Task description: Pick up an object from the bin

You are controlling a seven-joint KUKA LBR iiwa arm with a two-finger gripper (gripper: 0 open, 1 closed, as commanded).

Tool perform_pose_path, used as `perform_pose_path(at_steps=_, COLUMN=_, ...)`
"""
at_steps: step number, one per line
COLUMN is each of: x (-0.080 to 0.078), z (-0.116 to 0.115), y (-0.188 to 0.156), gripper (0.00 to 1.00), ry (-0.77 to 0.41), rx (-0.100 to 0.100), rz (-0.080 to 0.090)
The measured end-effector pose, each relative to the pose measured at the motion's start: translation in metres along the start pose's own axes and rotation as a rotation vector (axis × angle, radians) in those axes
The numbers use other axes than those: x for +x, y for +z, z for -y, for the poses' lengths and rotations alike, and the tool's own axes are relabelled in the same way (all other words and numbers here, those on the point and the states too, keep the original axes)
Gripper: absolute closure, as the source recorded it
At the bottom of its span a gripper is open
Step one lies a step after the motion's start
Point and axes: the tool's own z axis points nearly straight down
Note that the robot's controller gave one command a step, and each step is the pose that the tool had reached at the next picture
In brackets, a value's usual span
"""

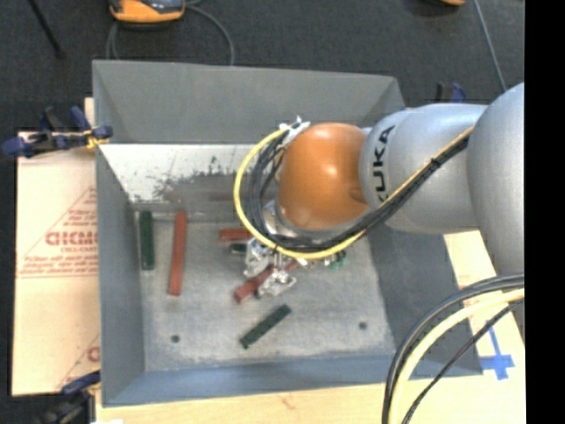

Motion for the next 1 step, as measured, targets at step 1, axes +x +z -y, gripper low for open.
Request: perform_pose_path(at_steps=1, x=-0.0190, z=-0.0096, y=-0.1771, gripper=1.00, ry=-0.063, rx=0.011, rz=0.015)
